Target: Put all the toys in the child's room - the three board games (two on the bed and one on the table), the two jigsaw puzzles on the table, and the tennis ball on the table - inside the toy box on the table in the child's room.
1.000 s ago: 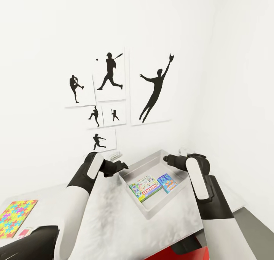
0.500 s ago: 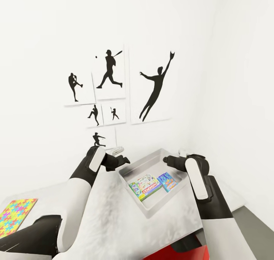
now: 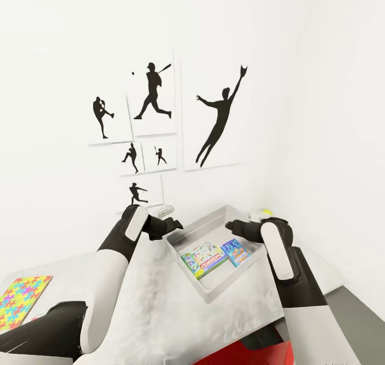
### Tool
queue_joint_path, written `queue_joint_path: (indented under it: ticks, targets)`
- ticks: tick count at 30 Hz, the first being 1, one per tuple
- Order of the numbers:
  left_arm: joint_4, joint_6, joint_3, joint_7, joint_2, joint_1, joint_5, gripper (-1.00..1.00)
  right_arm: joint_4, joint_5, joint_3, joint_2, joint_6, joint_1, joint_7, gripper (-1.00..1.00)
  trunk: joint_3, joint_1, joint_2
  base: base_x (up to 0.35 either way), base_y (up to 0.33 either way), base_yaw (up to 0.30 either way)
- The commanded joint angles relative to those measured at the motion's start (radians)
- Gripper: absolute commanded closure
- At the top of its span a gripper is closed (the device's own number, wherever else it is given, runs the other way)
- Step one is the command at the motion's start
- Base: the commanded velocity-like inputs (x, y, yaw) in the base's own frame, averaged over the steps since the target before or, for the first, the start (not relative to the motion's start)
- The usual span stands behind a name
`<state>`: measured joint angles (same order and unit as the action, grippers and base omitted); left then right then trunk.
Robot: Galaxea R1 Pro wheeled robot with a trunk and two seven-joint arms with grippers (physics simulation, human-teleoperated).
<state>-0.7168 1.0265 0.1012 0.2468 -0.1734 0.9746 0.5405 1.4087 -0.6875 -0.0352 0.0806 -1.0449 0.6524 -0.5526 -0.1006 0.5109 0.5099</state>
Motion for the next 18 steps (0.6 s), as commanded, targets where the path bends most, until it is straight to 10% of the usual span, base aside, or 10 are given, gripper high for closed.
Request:
queue_joint_path:
  ticks: [1,18]
  targets:
    - [0.0,0.003,0.004,0.008,-0.001,0.001,0.011,-1.0,-0.016,-0.024,0.0,-0.001,-0.002,0.001,-0.01,-1.0,-0.004,0.0,0.002,0.0,0.0,0.0]
    - [0.002,0.004,0.005,-0.002,-0.001,0.001,0.012,-1.0,-0.057,-0.06,0.007,-0.014,-0.002,0.003,-0.012,-1.0,-0.032,0.0,0.002,0.0,0.0,0.0]
